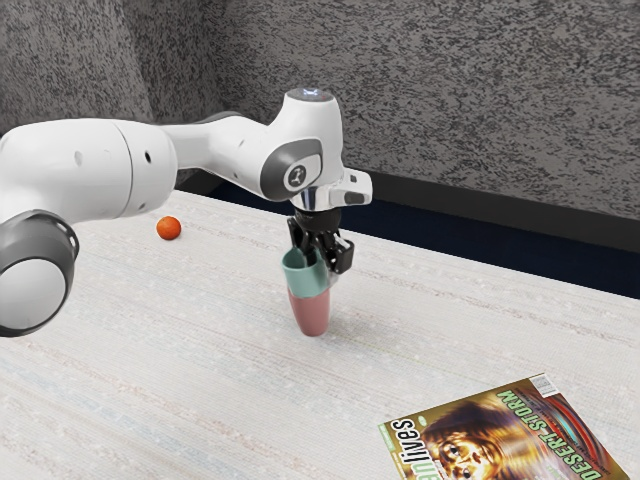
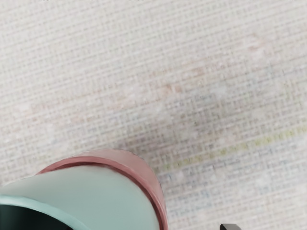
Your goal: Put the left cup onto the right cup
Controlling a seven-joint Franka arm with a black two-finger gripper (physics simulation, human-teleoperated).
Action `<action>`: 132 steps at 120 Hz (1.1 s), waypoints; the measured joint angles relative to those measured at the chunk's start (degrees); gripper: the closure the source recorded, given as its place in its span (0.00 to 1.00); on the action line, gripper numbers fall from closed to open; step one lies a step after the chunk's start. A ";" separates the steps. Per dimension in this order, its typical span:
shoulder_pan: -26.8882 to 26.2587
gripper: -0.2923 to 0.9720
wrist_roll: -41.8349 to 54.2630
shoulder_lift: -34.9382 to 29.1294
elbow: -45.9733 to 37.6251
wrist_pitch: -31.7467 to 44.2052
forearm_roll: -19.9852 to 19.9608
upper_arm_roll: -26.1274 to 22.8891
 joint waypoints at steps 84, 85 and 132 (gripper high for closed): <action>1.41 0.24 -0.44 -16.68 -3.08 -11.20 -0.87 0.93; 1.45 0.24 -0.44 -17.11 -3.37 -11.31 -0.87 1.03; 3.05 0.23 0.77 -23.70 -4.88 -14.25 -0.87 1.68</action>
